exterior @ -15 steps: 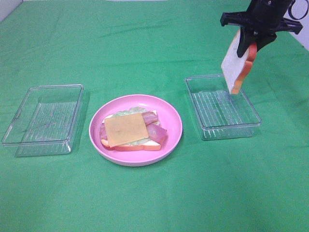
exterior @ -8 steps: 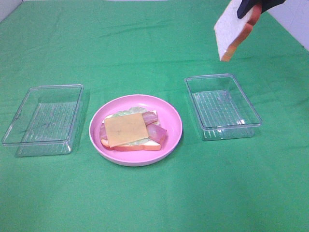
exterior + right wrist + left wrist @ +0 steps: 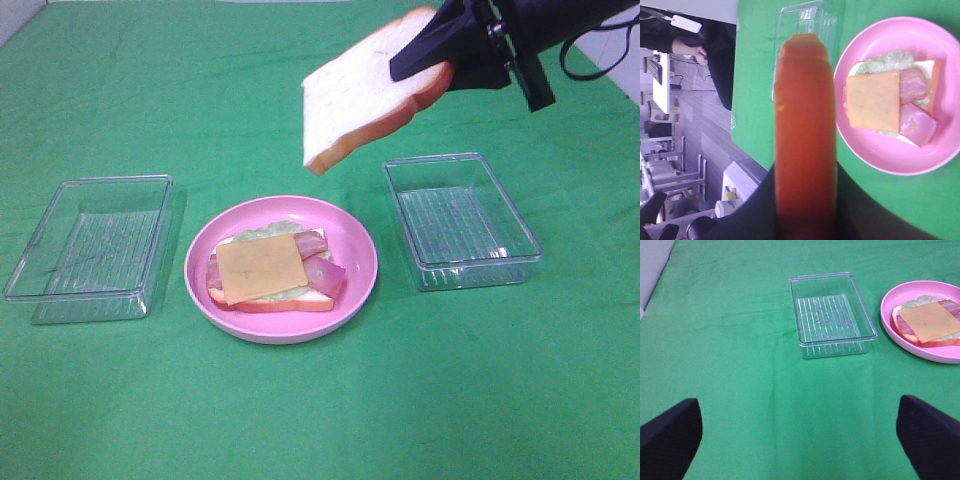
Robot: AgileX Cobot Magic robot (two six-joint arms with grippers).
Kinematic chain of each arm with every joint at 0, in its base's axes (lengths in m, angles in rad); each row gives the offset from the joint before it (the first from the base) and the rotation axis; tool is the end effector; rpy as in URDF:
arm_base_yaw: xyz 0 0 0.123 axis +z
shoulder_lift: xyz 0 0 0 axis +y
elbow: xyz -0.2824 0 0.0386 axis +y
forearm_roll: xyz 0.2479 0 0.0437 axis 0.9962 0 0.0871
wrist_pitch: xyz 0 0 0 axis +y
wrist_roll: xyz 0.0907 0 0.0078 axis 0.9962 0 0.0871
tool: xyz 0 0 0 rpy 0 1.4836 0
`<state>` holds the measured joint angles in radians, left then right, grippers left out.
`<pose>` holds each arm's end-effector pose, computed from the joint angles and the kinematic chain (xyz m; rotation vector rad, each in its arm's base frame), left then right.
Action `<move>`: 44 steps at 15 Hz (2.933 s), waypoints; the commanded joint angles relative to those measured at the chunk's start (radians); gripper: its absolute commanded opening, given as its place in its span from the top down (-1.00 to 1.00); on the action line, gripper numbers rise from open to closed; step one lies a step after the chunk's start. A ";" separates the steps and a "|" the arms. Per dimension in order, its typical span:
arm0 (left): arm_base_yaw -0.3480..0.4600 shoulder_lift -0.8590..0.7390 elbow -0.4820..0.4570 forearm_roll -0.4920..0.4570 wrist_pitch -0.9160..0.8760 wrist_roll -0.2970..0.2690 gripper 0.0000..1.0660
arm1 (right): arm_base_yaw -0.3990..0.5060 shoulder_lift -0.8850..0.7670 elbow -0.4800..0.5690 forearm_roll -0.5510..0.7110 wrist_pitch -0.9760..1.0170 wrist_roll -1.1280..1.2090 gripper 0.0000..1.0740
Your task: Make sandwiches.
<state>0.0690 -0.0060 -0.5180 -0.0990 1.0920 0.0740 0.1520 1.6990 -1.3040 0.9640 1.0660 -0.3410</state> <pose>-0.0089 -0.0086 0.2799 0.0130 2.0477 -0.0294 0.3342 0.1175 0.2864 -0.1092 2.6190 1.2099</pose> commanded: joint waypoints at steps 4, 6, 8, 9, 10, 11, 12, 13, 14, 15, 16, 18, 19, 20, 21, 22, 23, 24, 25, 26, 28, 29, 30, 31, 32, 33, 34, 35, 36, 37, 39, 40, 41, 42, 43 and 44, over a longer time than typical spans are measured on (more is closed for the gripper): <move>-0.005 -0.014 0.002 -0.014 -0.014 -0.008 -0.88 | 0.254 0.125 0.068 0.131 -0.266 -0.103 1.00; -0.005 -0.014 0.002 -0.014 -0.014 -0.008 -0.88 | 0.296 0.193 0.034 0.143 -0.282 -0.103 1.00; -0.005 -0.014 0.002 -0.014 -0.014 -0.008 -0.88 | 0.307 0.271 -0.011 0.189 -0.280 -0.103 1.00; -0.005 -0.014 0.002 -0.014 -0.014 -0.008 -0.88 | 0.305 0.297 -0.027 0.204 -0.283 -0.103 1.00; -0.005 -0.014 0.002 -0.014 -0.014 -0.008 -0.88 | 0.305 0.318 -0.037 0.212 -0.288 -0.103 1.00; -0.005 -0.014 0.002 -0.014 -0.014 -0.008 -0.88 | 0.305 0.335 -0.038 0.216 -0.290 -0.102 1.00; -0.005 -0.014 0.002 -0.014 -0.014 -0.008 -0.88 | 0.305 0.345 -0.037 0.216 -0.285 -0.101 1.00; -0.005 -0.014 0.002 -0.014 -0.014 -0.008 -0.88 | 0.305 0.366 -0.037 0.213 -0.280 -0.100 1.00; -0.005 -0.014 0.002 -0.014 -0.014 -0.008 -0.88 | 0.305 0.388 -0.037 0.197 -0.281 -0.100 1.00; -0.005 -0.014 0.002 -0.014 -0.014 -0.008 -0.88 | 0.305 0.400 -0.037 0.178 -0.281 -0.094 1.00; -0.005 -0.014 0.002 -0.014 -0.014 -0.008 -0.88 | 0.305 0.409 -0.037 0.166 -0.281 -0.081 1.00; -0.005 -0.014 0.002 -0.014 -0.014 -0.008 -0.88 | 0.305 0.418 -0.037 0.154 -0.284 -0.077 1.00; -0.005 -0.014 0.002 -0.014 -0.014 -0.008 -0.88 | 0.305 0.423 -0.037 0.153 -0.284 -0.077 1.00; -0.005 -0.014 0.002 -0.014 -0.014 -0.008 -0.88 | 0.305 0.423 -0.037 0.151 -0.284 -0.077 1.00; -0.005 -0.014 0.002 -0.014 -0.014 -0.008 -0.88 | 0.305 0.423 -0.037 0.148 -0.284 -0.077 1.00; -0.005 -0.014 0.002 -0.014 -0.014 -0.008 -0.88 | 0.305 0.423 -0.037 0.146 -0.284 -0.077 0.89; -0.005 -0.014 0.002 -0.014 -0.014 -0.008 -0.88 | 0.305 0.423 -0.037 0.132 -0.284 -0.077 0.69; -0.005 -0.014 0.002 -0.014 -0.014 -0.008 -0.88 | 0.305 0.423 -0.037 0.125 -0.278 -0.068 0.39; -0.005 -0.014 0.002 -0.014 -0.014 -0.008 -0.88 | 0.304 0.423 -0.037 0.118 -0.275 -0.066 0.09; -0.005 -0.014 0.002 -0.014 -0.014 -0.008 -0.88 | 0.304 0.422 -0.037 0.110 -0.273 -0.066 -0.13; -0.005 -0.014 0.002 -0.014 -0.014 -0.008 -0.88 | 0.304 0.405 -0.037 0.051 -0.272 -0.049 -0.25; -0.005 -0.014 0.002 -0.014 -0.014 -0.008 -0.88 | 0.304 0.394 -0.037 0.000 -0.276 -0.021 -0.25; -0.005 -0.014 0.002 -0.014 -0.014 -0.008 -0.88 | 0.304 0.375 -0.037 -0.073 -0.284 0.017 -0.25; -0.005 -0.014 0.002 -0.014 -0.014 -0.008 -0.88 | 0.304 0.353 -0.037 -0.147 -0.291 0.056 -0.25; -0.005 -0.014 0.002 -0.014 -0.014 -0.008 -0.88 | 0.304 0.324 -0.037 -0.229 -0.300 0.108 -0.26; -0.005 -0.014 0.002 -0.014 -0.014 -0.008 -0.88 | 0.304 0.298 -0.037 -0.285 -0.304 0.148 -0.30; -0.005 -0.014 0.002 -0.014 -0.014 -0.008 -0.88 | 0.304 0.268 -0.037 -0.364 -0.304 0.191 -0.38; -0.005 -0.014 0.002 -0.014 -0.014 -0.008 -0.88 | 0.304 0.240 -0.038 -0.440 -0.303 0.243 -0.48; -0.005 -0.014 0.002 -0.014 -0.014 -0.008 -0.88 | 0.304 0.224 -0.038 -0.482 -0.298 0.275 -0.54; -0.005 -0.014 0.002 -0.014 -0.014 -0.008 -0.88 | 0.304 0.189 -0.038 -0.566 -0.278 0.332 -0.65; -0.005 -0.014 0.002 -0.014 -0.014 -0.008 -0.88 | 0.304 0.118 -0.038 -0.762 -0.213 0.435 -0.70; -0.005 -0.014 0.002 -0.014 -0.014 -0.008 -0.88 | 0.298 0.084 -0.038 -0.849 -0.178 0.486 -0.70; -0.005 -0.014 0.002 -0.014 -0.014 -0.008 -0.88 | 0.279 0.051 -0.038 -0.917 -0.153 0.525 -0.70; -0.005 -0.014 0.002 -0.014 -0.014 -0.008 -0.88 | 0.241 0.026 -0.038 -0.945 -0.133 0.532 -0.70; -0.005 -0.014 0.002 -0.014 -0.014 -0.008 -0.88 | 0.119 -0.003 -0.038 -0.953 -0.081 0.517 -0.69; -0.005 -0.014 0.002 -0.014 -0.014 -0.008 -0.88 | 0.054 -0.004 -0.038 -0.964 -0.049 0.494 -0.69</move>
<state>0.0690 -0.0060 -0.5180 -0.1020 1.0920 0.0740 0.2200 1.6990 -1.3390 0.0130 0.9970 0.1640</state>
